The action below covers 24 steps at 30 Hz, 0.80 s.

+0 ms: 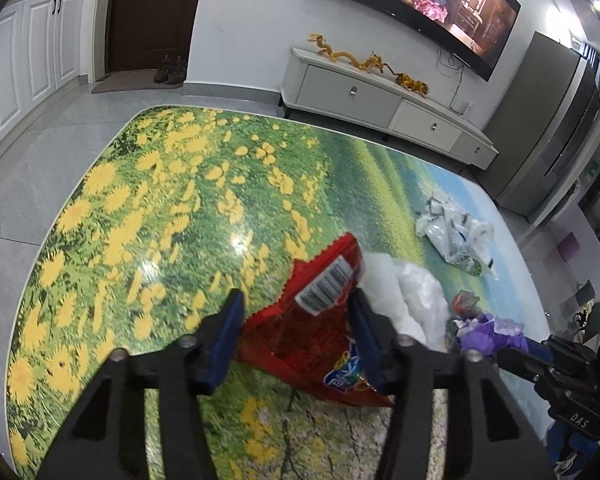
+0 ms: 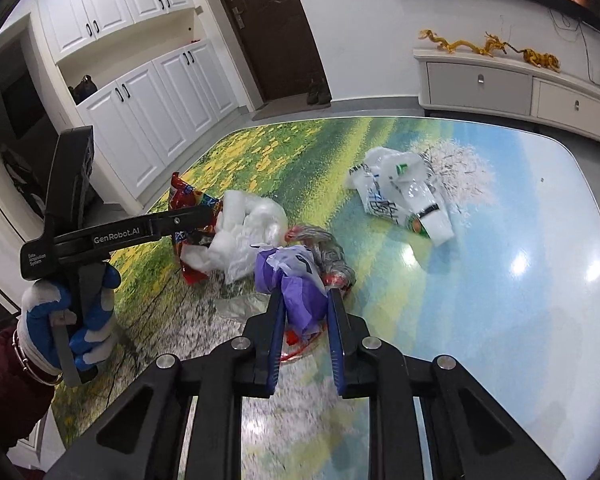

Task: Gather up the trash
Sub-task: 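Grasp the red chip bag with the left tool while the right grasps purple wrapper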

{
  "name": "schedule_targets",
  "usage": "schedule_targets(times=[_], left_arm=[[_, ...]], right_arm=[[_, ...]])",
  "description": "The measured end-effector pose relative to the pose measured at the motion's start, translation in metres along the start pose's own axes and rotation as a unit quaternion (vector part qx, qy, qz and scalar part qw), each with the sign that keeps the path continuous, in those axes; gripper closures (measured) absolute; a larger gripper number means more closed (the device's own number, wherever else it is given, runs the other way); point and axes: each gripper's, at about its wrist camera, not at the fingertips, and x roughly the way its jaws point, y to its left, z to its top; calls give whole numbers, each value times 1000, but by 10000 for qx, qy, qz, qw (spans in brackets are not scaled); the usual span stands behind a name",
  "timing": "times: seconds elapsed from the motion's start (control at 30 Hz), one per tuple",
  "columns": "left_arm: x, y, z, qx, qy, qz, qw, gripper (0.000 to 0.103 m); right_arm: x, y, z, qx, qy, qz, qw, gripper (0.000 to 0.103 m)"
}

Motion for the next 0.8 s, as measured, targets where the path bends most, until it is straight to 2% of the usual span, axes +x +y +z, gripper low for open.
schedule_targets(times=[0.1,0.2,0.5,0.8], left_arm=[[-5,-3,-6,13,-24,-30,10000,67],[-14,-5,-11,-16,-105,10,9999,71],[-57,-4,-20,-121,-547,432,9975,74],[-105,-12,-27,-188,-907,457,9947,76]], right_arm=[[-10,-1,-7,-15,-43,-19,10000,86],[-22,-4,-12,58,-148,-14,9999,86],[-71,-12,-23,287,-646,-132,9974,87],[-122,-13,-35,356,-1121,-425,9921,87]])
